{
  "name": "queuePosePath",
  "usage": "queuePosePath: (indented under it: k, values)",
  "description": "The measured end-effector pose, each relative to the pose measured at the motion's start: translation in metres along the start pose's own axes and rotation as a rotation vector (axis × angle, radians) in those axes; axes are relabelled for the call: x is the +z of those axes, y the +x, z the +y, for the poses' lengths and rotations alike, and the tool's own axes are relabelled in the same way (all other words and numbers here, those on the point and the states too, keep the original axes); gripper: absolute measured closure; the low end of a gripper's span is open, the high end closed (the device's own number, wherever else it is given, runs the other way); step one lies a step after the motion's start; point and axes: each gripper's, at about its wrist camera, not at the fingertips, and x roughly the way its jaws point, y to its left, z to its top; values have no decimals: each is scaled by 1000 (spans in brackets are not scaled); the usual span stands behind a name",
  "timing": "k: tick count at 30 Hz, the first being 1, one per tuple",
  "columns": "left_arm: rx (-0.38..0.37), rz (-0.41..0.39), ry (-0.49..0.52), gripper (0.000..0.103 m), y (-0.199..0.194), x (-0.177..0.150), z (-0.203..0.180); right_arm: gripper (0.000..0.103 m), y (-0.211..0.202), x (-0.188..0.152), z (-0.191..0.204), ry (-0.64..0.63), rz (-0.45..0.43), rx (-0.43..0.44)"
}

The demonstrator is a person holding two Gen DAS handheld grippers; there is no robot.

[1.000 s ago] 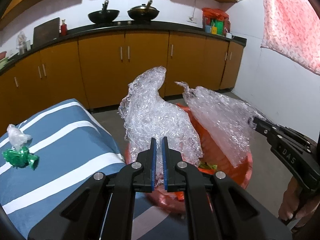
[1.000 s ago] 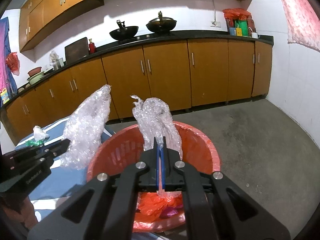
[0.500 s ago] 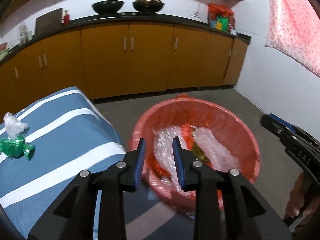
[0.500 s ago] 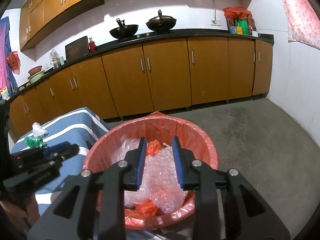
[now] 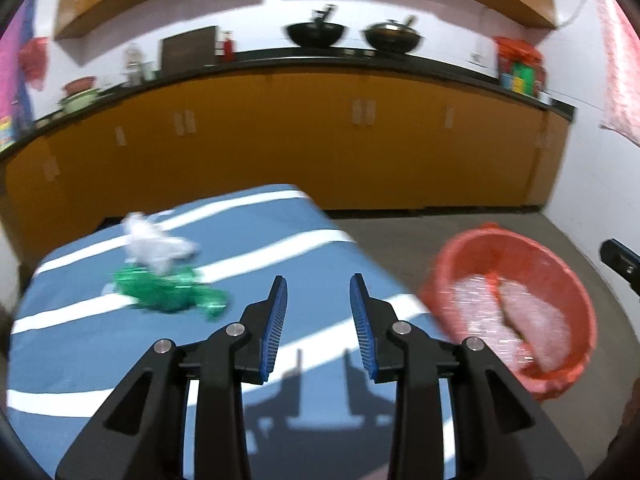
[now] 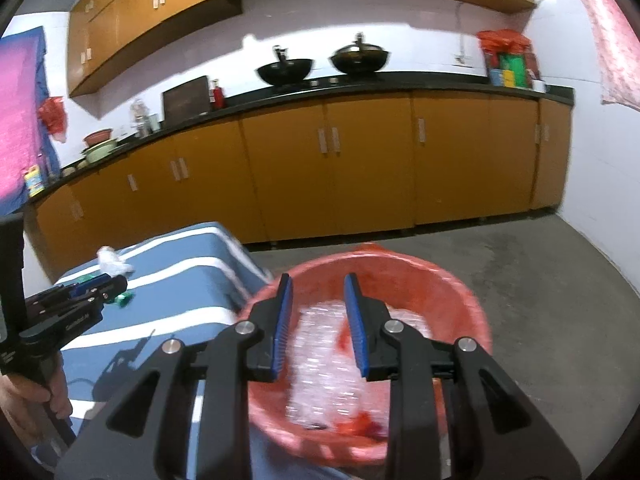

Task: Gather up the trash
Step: 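Move both open tools back over the table toward the white and green bags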

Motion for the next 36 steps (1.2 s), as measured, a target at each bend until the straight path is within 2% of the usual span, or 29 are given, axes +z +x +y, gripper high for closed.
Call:
queuePosePath:
  k: [11, 17, 22, 25, 31, 36]
  values:
    - [315, -37, -114, 64, -34, -15, 149, 75, 42, 3, 132, -105, 44, 214]
    - [419, -37, -197, 62, -50, -28, 215, 75, 75, -7, 210, -152, 107, 319]
    - [456, -35, -221, 62, -52, -31, 244, 75, 101, -18, 261, -184, 147, 368]
    - [473, -44, -232, 55, -53, -33, 259, 75, 118, -22, 283, -194, 172, 382]
    - [484, -58, -256, 55, -49, -33, 284, 75, 142, -26, 310, -221, 208, 399]
    - [475, -56, -255, 55, -39, -34, 287, 75, 156, -32, 327, -268, 226, 392]
